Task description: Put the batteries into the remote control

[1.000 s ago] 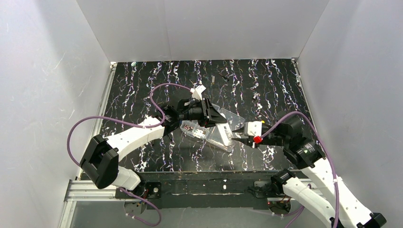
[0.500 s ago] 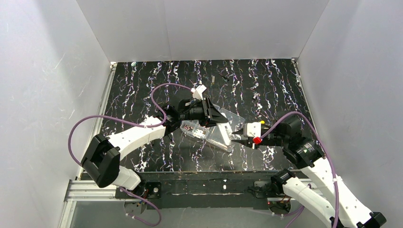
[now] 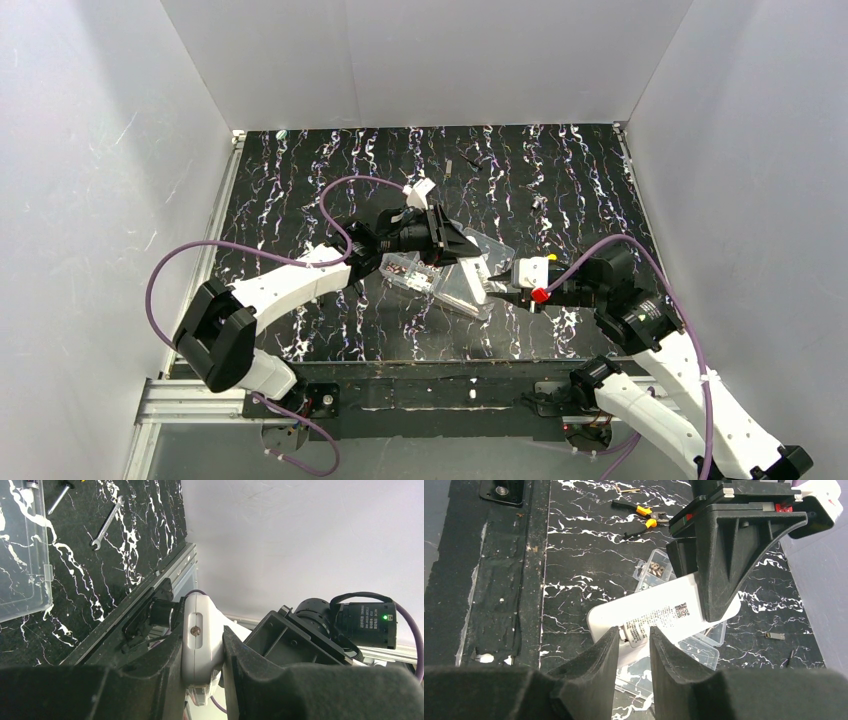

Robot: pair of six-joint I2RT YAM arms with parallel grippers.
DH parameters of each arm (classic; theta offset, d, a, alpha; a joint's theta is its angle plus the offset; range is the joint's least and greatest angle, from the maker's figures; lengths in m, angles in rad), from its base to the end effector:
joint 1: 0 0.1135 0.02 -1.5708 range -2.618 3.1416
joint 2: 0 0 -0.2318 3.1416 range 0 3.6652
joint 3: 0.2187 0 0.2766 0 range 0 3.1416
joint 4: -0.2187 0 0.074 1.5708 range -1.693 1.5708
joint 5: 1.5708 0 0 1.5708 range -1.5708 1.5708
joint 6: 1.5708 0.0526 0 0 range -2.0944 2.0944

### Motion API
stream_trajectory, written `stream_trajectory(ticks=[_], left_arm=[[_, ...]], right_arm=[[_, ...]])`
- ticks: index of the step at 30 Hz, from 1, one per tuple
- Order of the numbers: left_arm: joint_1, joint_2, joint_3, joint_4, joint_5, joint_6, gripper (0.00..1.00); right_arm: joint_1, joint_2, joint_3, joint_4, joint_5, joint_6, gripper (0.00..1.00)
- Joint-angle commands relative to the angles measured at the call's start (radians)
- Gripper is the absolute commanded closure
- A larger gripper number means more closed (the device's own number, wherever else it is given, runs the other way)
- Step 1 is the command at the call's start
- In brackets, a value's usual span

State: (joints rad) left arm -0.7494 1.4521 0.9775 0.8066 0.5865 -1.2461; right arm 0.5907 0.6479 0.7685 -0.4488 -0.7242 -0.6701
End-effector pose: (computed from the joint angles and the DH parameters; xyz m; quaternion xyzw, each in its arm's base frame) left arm 0.2522 -0.2744 0.3121 0.0915 0.5966 -0.7459 0.2816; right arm 0.1495 0.1422 0.3089 -0.6148 0.4927 0.2662 0.5554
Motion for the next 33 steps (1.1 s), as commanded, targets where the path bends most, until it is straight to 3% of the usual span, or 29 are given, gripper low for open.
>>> stream_trajectory(ticks=[1, 33], left_arm=[[-0.004, 0.0, 0.039, 0.089, 0.052, -0.033, 1.0], [-0.013, 0.01, 0.04, 0.115, 0.084, -0.035, 1.0]], right_arm=[[0.008, -0.009, -0.006, 0.039, 0.037, -0.019, 0.64], [0.008, -0.103, -0.043, 0.167, 0.162, 0.007, 0.66]])
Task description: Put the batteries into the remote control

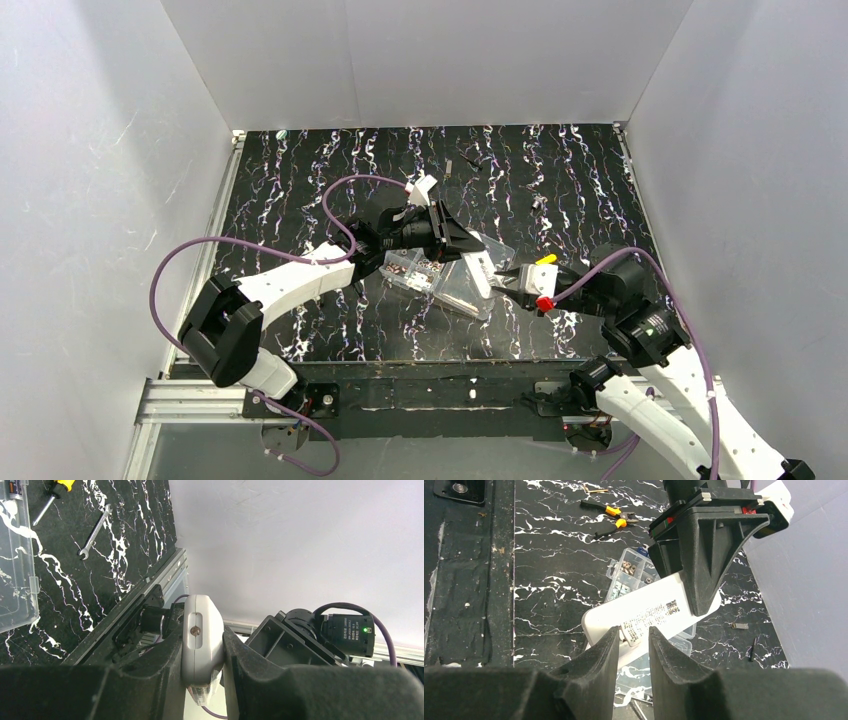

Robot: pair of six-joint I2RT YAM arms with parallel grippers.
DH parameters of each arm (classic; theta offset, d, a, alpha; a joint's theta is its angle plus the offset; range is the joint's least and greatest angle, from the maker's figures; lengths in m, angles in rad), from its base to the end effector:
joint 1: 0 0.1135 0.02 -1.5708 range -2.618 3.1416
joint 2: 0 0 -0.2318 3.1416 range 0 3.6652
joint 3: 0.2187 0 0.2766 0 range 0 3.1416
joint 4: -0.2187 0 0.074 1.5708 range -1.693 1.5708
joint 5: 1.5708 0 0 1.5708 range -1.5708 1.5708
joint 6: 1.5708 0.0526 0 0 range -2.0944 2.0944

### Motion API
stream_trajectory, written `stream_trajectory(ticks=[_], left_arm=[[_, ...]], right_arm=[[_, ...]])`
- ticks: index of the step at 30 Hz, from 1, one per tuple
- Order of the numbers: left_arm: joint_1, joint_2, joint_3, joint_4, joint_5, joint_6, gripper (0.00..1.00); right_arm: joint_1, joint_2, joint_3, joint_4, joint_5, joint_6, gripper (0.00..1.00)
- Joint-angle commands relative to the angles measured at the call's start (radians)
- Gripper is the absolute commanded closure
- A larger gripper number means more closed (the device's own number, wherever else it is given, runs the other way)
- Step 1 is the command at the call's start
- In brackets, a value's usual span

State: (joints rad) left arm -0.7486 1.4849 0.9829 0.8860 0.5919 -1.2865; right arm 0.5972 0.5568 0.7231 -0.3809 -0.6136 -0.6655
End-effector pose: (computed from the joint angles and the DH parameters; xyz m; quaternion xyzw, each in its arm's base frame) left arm 0.2546 -0.2766 0.3112 0.0910 0.5799 -0.7604 0.2779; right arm 0.1433 0.1341 0.3150 -0.5911 0.4875 0.2146 0.6057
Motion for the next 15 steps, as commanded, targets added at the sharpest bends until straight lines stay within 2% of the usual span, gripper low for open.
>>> stream_trajectory(ticks=[1, 15], left_arm=[[-0.014, -0.022, 0.034, 0.036, 0.079, 0.005, 1.0], [-0.015, -0.022, 0.035, 0.04, 0.077, 0.006, 1.0]], right_arm=[[0.001, -0.015, 0.003, 0.098, 0.052, 0.004, 0.66], [0.001, -0.026, 0.007, 0.068, 0.035, 0.003, 0.65]])
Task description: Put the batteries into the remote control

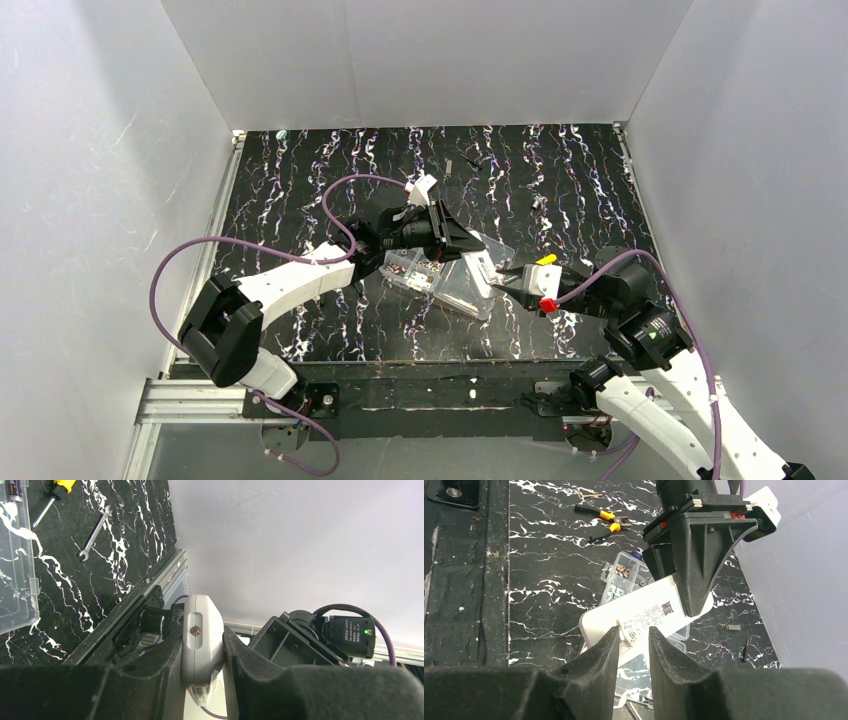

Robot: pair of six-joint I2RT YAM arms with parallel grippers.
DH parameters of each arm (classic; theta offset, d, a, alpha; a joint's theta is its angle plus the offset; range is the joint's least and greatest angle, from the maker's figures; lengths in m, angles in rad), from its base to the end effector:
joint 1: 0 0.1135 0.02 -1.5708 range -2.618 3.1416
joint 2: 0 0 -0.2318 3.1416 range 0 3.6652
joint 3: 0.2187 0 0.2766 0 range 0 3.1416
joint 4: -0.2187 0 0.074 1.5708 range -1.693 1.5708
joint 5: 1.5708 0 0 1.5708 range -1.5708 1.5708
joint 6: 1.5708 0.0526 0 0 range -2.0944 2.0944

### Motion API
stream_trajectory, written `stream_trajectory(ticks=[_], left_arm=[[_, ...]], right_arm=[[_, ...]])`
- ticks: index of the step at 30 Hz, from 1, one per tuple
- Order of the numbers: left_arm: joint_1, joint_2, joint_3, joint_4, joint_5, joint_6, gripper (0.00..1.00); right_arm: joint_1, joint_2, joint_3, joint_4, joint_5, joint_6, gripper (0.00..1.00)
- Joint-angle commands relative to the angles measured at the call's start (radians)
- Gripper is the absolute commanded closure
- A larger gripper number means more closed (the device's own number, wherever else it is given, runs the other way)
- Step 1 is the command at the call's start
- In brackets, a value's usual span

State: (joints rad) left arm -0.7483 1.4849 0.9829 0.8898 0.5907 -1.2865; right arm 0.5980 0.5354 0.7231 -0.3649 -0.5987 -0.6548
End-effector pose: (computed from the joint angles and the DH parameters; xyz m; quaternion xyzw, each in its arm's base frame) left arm 0.2546 -0.2764 0.3116 0.0911 0.5785 -0.7609 0.2793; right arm 0.1406 0.1316 0.3204 -0.5829 0.4827 0.2087 0.6194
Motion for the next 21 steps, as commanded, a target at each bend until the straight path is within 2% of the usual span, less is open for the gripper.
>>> stream_trajectory(ticks=[1, 21], left_arm=[[-0.016, -0.021, 0.037, 0.038, 0.078, 0.004, 1.0], [-0.016, 0.02, 0.052, 0.097, 0.093, -0.035, 1.0]], right_arm=[[0.0, -0.007, 0.008, 0.046, 0.014, -0.008, 0.65], [0.0, -0.063, -0.027, -0.021, 0.061, -0.016, 0.65]])
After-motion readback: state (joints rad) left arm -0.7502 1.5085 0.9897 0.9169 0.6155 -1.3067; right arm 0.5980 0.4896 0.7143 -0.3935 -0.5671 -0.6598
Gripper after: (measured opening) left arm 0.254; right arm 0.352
